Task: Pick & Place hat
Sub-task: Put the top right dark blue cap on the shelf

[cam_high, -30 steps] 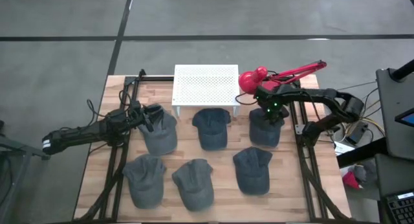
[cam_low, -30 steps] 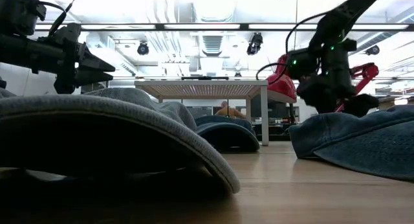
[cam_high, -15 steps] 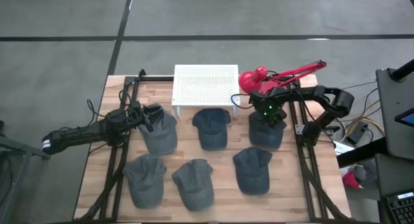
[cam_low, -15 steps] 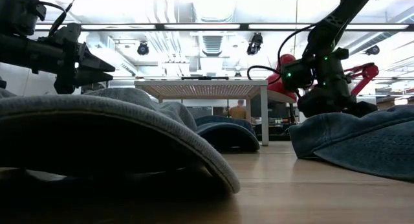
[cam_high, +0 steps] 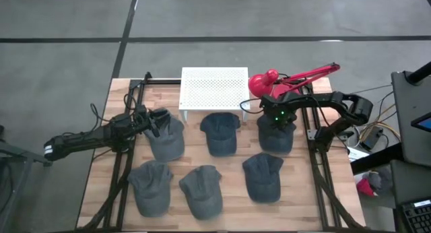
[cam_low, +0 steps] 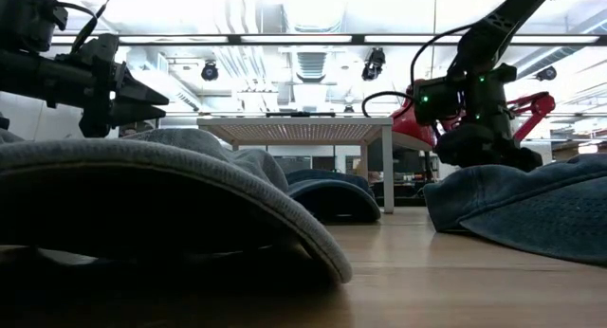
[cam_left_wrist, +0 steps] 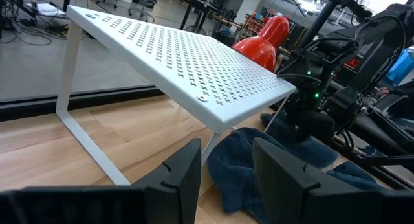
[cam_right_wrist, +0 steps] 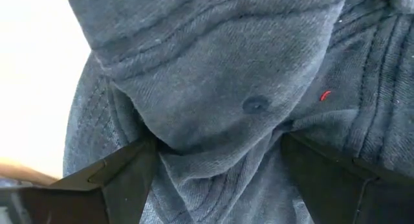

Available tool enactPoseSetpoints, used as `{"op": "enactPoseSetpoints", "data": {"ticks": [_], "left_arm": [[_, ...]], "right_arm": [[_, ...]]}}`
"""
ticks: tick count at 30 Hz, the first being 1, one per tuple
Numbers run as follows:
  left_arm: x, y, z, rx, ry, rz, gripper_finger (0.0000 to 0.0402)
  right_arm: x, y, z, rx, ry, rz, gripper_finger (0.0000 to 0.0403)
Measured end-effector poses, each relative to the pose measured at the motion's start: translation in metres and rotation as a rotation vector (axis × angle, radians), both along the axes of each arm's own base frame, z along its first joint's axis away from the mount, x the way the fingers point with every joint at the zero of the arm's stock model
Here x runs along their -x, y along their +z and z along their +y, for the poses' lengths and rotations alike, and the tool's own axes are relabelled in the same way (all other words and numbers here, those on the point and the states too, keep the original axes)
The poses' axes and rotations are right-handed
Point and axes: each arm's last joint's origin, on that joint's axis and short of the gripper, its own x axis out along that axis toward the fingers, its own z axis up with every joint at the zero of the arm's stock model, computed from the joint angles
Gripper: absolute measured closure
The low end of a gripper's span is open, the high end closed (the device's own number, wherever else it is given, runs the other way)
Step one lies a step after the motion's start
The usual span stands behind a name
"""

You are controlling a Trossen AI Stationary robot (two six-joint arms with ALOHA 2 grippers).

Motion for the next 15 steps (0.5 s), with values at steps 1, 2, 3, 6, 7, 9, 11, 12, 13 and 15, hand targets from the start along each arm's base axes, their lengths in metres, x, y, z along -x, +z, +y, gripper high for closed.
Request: {"op": "enactPoseSetpoints", "data": {"ticks": [1, 2, 3, 6, 7, 9, 11, 12, 13, 15], "left_arm": [[0.0000, 0.0000, 0.0000, 0.004, 0.001, -0.002, 0.0259], [0.0000, 0.0000, 0.0000, 0.013, 0.002, -0.008, 0.0259], [0.0000, 0.0000, 0.0000, 0.022, 0.004, -0.014, 0.0259], [0.0000, 0.0000, 0.0000, 0.053, 0.009, -0.032, 0.0259], [0.0000, 0.0000, 0.0000, 0.061, 0.010, -0.037, 0.0259], [0.0000, 0.0000, 0.0000, 0.078, 0.013, -0.048, 0.0259], [0.0000, 0.0000, 0.0000, 0.092, 0.015, -0.057, 0.0259], [0.0000, 0.0000, 0.0000, 0.098, 0.016, -0.061, 0.0259], [0.0000, 0.0000, 0.0000, 0.104, 0.017, -0.064, 0.0259], [0.0000, 0.0000, 0.0000, 0.112, 0.018, -0.069, 0.0259]], "right_arm": [[-0.0001, -0.0011, -0.0001, -0.002, 0.000, 0.002, 0.0076], [-0.0003, -0.0021, -0.0003, -0.004, -0.001, 0.005, 0.0076], [-0.0004, -0.0033, -0.0004, -0.008, -0.001, 0.010, 0.0076], [-0.0012, -0.0066, -0.0007, -0.019, -0.009, 0.023, 0.0082], [-0.0012, -0.0073, -0.0007, -0.023, -0.016, 0.028, 0.0090], [-0.0013, -0.0076, -0.0007, -0.026, -0.030, 0.031, 0.0115], [-0.0014, -0.0069, -0.0006, -0.028, -0.039, 0.025, 0.0154], [-0.0015, -0.0066, -0.0005, -0.029, -0.041, 0.022, 0.0176], [-0.0015, -0.0062, -0.0005, -0.029, -0.043, 0.019, 0.0200], [-0.0014, -0.0056, -0.0002, -0.035, -0.043, 0.013, 0.0251]]}}
